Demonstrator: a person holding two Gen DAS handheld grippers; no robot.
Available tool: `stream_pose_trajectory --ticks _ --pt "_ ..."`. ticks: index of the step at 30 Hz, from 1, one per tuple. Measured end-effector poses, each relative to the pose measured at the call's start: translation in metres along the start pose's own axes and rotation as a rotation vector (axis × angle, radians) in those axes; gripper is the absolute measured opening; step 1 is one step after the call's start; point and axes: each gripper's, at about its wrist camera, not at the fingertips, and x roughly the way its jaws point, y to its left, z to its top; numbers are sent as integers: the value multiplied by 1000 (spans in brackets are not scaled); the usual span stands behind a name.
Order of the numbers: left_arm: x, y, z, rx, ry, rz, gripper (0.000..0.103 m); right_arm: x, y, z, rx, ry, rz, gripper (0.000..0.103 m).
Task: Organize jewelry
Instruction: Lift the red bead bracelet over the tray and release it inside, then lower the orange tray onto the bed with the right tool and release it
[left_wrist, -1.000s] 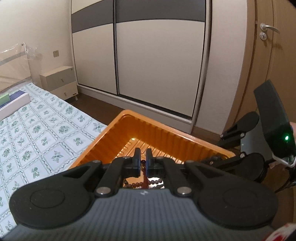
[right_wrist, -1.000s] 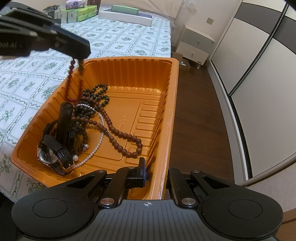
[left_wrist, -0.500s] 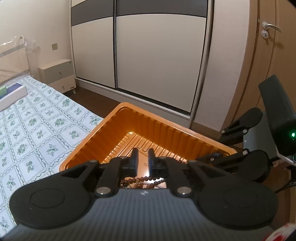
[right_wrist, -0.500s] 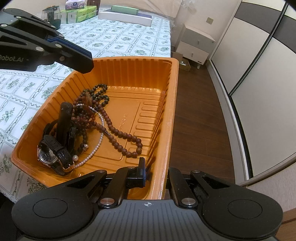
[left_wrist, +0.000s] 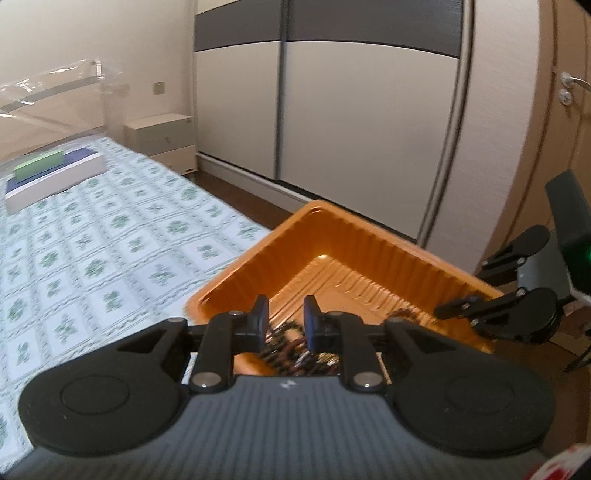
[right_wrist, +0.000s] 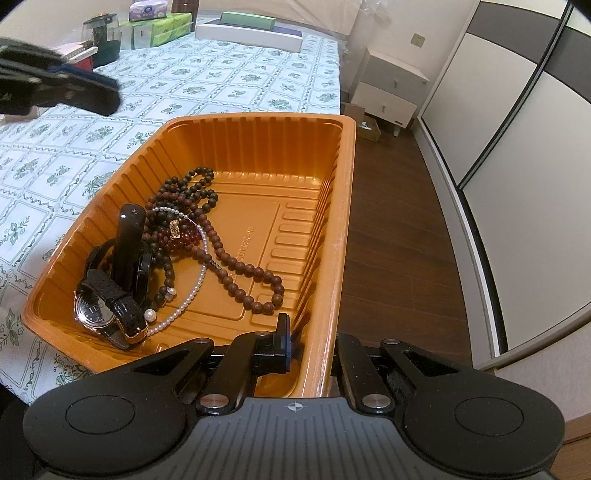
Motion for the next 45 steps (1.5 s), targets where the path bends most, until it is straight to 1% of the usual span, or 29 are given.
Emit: stream_pose_trajectory --ticks 8,11,14,16,18,23,26,29,31,32,34,35,36,37,38,39,41,43,45 --pt "-27 26 -42 -70 23 111 20 4 -5 -4 23 -2 19 5" --pt "-36 35 -59 -121 31 147 25 7 -10 -6 42 -7 40 5" --pt "-43 40 -77 -161 46 185 26 12 -16 -11 66 -17 73 5" --pt "-47 41 -86 -185 61 206 29 15 -21 -14 88 -24 98 5" --pt "-50 42 -95 -209 74 224 30 20 -26 -18 118 -30 125 5" --pt "-59 40 -112 -267 89 249 32 30 -38 -27 191 -38 186 5" --pt "-62 38 -120 -288 90 265 35 34 -47 -34 252 -62 233 5" --pt "-65 37 -125 -307 95 275 40 36 -61 -40 345 -81 301 5" --pt "-66 36 -126 -317 92 285 48 35 -69 -45 398 -99 343 6" --pt "-68 35 -127 -322 90 289 51 34 -72 -47 425 -104 363 6" --pt "-70 34 -129 -327 86 298 63 31 -76 -51 465 -109 390 7" --pt "-71 32 -130 -327 86 303 65 29 -77 -53 481 -115 399 12" --pt "-71 31 -130 -327 86 305 68 24 -79 -55 501 -128 399 31" --pt "-72 30 -131 -329 85 307 75 20 -81 -58 525 -149 403 64" --pt "-73 28 -132 -332 83 312 79 14 -84 -62 552 -178 407 77" --pt "-74 27 -134 -335 79 318 88 8 -88 -66 578 -205 397 82" --pt "-78 24 -135 -330 72 331 91 -5 -89 -67 605 -223 365 82" --pt "-83 22 -137 -342 69 345 96 -21 -87 -67 617 -234 306 82" --pt "-89 20 -140 -362 62 358 100 -41 -76 -65 608 -255 247 82"
